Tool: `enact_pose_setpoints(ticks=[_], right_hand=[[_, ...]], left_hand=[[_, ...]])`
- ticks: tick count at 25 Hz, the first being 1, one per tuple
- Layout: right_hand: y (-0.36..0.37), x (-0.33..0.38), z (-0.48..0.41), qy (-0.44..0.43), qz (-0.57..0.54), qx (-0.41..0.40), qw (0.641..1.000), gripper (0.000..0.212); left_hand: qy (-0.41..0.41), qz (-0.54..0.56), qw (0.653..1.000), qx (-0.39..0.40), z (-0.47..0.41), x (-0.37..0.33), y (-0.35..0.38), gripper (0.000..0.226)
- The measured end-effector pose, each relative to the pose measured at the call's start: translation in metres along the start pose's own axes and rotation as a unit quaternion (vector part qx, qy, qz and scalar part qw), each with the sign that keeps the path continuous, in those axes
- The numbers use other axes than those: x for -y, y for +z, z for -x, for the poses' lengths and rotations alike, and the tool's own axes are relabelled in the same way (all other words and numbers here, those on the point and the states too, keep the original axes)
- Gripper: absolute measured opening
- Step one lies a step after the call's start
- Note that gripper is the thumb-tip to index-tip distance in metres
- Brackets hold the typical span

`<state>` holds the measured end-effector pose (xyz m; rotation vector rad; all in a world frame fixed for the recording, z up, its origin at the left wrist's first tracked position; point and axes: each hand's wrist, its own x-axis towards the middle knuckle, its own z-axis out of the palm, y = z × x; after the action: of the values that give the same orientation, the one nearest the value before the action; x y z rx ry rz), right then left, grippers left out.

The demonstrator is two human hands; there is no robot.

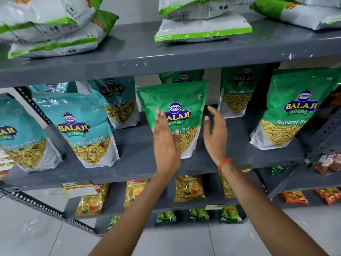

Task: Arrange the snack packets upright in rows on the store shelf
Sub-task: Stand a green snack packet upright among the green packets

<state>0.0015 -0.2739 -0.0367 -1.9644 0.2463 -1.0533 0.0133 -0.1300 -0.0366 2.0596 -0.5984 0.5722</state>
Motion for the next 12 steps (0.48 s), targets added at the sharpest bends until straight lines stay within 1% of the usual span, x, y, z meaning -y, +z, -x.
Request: enact_pose_setpoints(ticks=[1,3,5,6,7,9,11,12], right_hand=[[-0.005,0.003,-0.003,-0.05,0.011,-0.032,0.998,0.032],[-0.019,0.002,-0.01,-0.127,0.033,-0.088,0.987,0.031],[-0.039,-0.01,-0.015,-0.169,0.072,-0.117,0.976,0.033],[-0.05,-0.02,-0.015,-0.174,0.096,-0.123,0.972,0.036],[-0.064,-0.035,-0.015,-0.159,0.118,-0.124,0.972,0.04],[-0.096,-0.069,-0.014,-0.068,0.138,-0.133,0.979,0.048],[-0.125,-0.1,-0.013,0.039,0.119,-0.151,0.98,0.057],[-0.138,-0.113,-0.013,0.083,0.101,-0.153,0.98,0.061]], left_hand=[[0.03,-0.014,0.999,0.02,0.001,-0.014,0.011,0.059],[0.05,-0.025,0.997,0.045,-0.001,-0.036,0.038,0.057],[0.059,-0.023,0.996,0.06,-0.003,-0.052,0.068,0.057],[0.065,-0.013,0.995,0.075,-0.002,-0.058,0.083,0.058],[0.066,0.005,0.993,0.097,0.001,-0.066,0.1,0.059],[0.047,0.041,0.988,0.14,0.006,-0.082,0.137,0.065],[0.0,0.066,0.979,0.19,0.008,-0.095,0.174,0.076],[-0.036,0.087,0.969,0.227,0.008,-0.101,0.19,0.081]])
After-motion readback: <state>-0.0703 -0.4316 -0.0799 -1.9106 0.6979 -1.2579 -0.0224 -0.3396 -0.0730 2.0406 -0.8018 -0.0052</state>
